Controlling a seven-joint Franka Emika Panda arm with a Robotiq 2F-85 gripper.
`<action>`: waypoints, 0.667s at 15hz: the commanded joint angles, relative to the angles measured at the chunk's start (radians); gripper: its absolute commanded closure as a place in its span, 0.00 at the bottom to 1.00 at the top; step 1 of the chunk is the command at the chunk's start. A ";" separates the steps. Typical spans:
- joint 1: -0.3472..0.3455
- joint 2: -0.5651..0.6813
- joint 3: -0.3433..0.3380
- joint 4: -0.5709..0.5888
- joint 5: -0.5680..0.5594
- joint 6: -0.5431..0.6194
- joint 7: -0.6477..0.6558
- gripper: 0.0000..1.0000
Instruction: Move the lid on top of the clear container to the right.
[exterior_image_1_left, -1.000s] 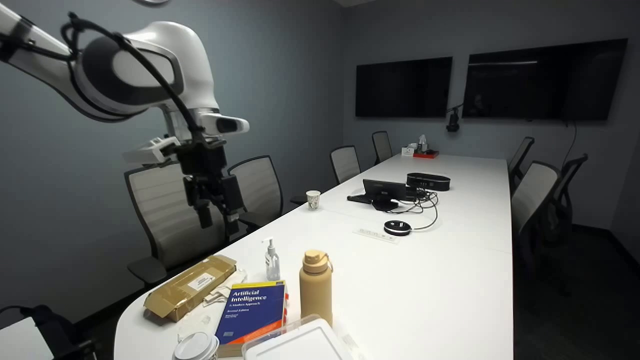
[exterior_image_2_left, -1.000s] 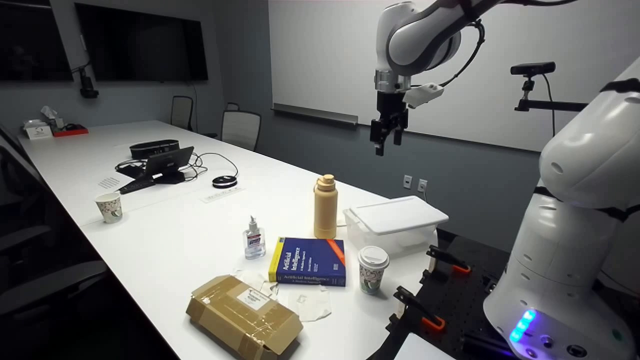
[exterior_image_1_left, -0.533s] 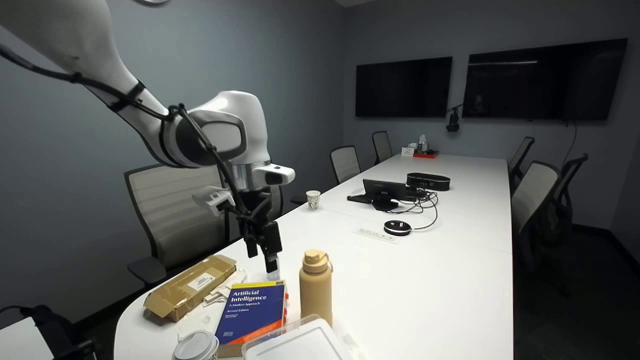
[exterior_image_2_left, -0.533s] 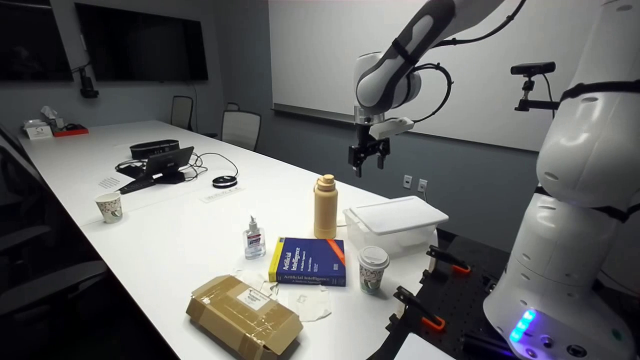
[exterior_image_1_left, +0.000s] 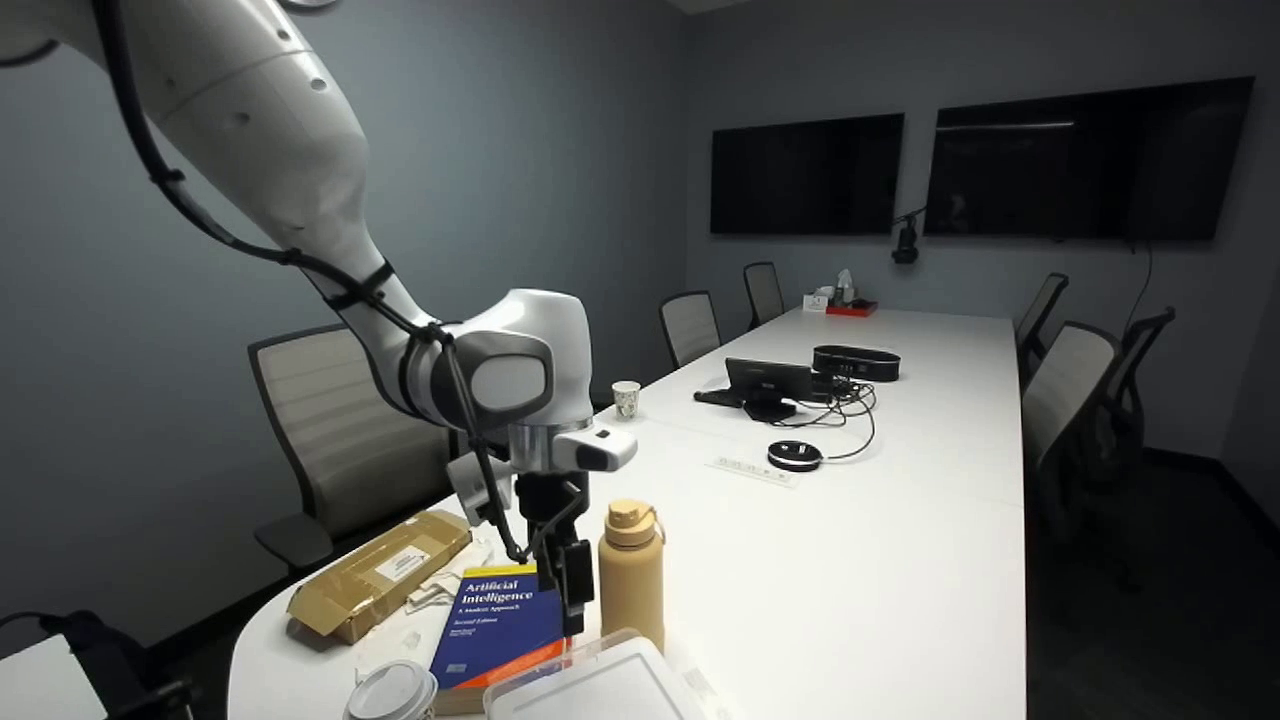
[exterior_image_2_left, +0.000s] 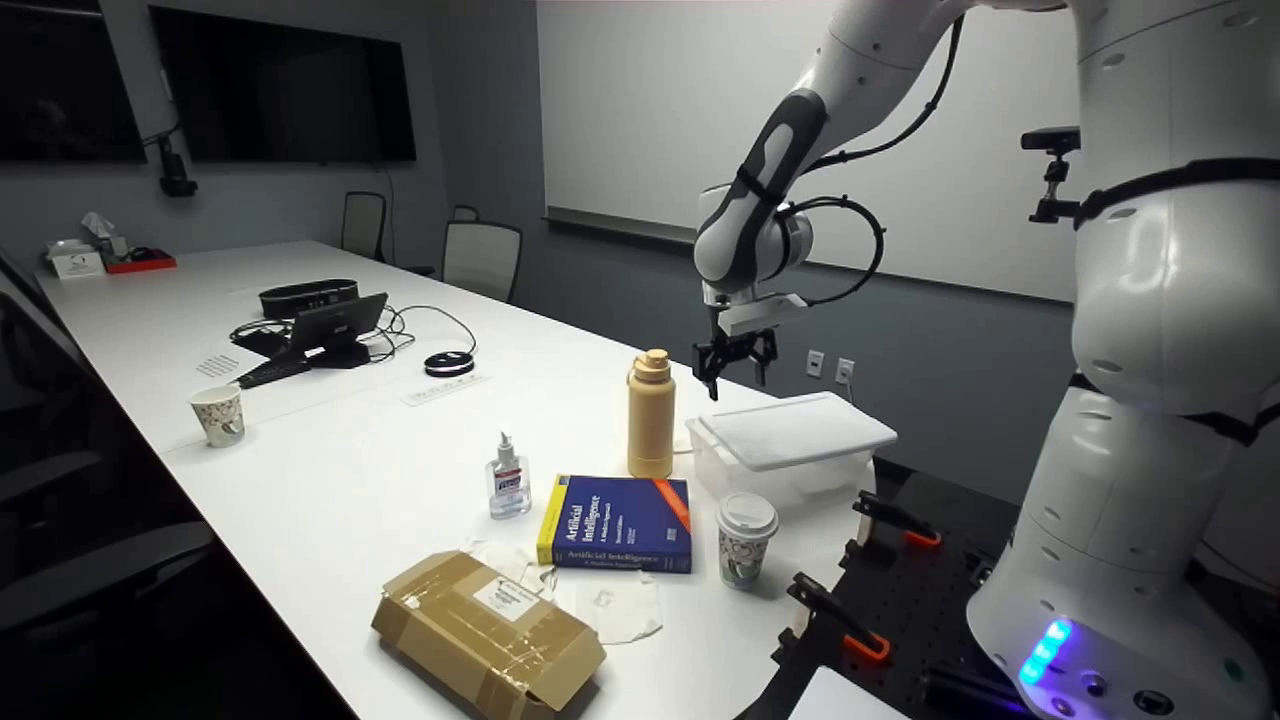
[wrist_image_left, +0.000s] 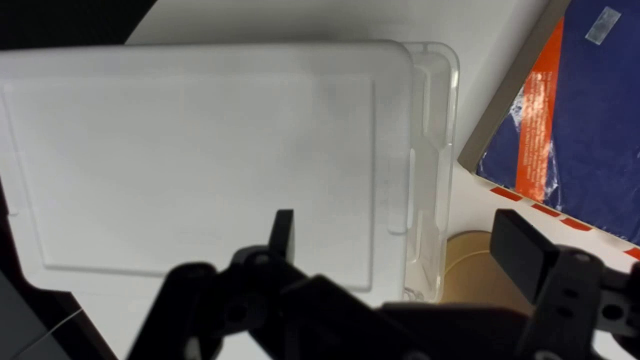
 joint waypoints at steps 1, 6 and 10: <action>0.012 0.106 -0.019 0.065 0.061 0.025 0.023 0.00; 0.006 0.227 -0.033 0.137 0.131 0.024 0.016 0.00; 0.003 0.283 -0.037 0.181 0.173 0.016 0.011 0.00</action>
